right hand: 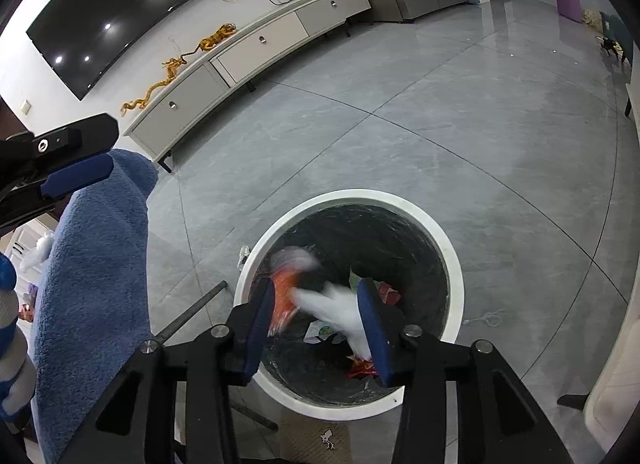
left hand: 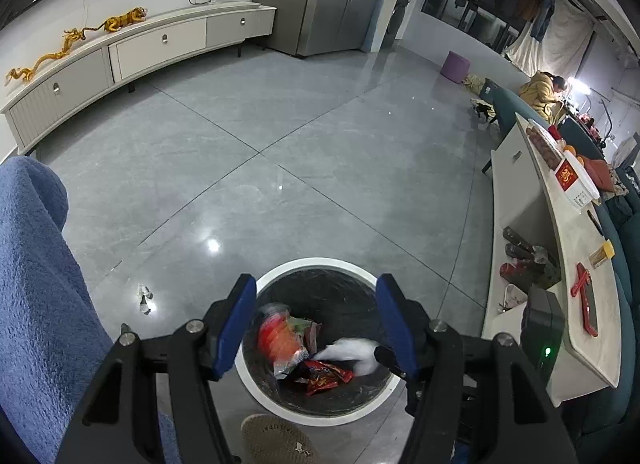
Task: Collect trash
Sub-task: 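Move both tools back over the rug toward the pink and clear wrappers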
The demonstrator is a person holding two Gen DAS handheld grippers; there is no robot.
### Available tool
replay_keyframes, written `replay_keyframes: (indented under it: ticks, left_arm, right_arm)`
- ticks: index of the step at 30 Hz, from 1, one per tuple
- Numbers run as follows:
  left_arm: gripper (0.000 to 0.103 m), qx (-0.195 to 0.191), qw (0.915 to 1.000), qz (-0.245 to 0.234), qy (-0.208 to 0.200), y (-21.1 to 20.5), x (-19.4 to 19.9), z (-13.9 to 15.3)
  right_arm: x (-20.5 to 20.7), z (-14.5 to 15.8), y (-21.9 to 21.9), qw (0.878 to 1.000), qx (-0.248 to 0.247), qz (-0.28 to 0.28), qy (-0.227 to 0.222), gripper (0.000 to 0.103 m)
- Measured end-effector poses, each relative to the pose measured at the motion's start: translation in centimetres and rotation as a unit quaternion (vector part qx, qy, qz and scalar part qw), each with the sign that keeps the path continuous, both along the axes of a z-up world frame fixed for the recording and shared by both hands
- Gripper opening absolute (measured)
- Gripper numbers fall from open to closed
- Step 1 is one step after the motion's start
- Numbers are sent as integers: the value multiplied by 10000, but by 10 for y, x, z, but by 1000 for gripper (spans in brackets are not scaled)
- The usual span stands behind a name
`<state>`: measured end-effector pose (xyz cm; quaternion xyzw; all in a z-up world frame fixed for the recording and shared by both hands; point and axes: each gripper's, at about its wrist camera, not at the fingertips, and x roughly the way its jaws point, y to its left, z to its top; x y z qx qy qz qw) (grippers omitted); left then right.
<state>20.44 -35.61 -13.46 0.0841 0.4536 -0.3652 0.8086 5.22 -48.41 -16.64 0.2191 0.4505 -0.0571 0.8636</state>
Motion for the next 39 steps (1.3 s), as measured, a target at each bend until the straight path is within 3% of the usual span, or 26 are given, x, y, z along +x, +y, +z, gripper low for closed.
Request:
replay_keyframes:
  ticks: [6,11,16,24,31,39]
  left_arm:
    - [60,3,9995,79,-314,12,-13,11]
    - [60,-224,9962,420,-724,41,-28,32]
    - [60,-370,9880,762,-1291,75,-48,58]
    - [60,-221,9815,898,-1677,139,-80,95]
    - [60,-265,9684,1382,-2061,215,-108,124]
    - [60,-293,9484,2254,-2213,311,-129,134]
  right_arm:
    - [-9,6,0,9999,-15,-111,-18,45]
    - [-17,23,-3,9996,-98,-232,-113,45]
    - [-32,53,0,9984,-292,-333,-358,45]
    - [-51,114,27,9934,-646,-233,-918,47]
    - [-62,161,70,9864,-883,144,-1376,49]
    - [-62,196,120,9774,-1050,615,-1726,52]
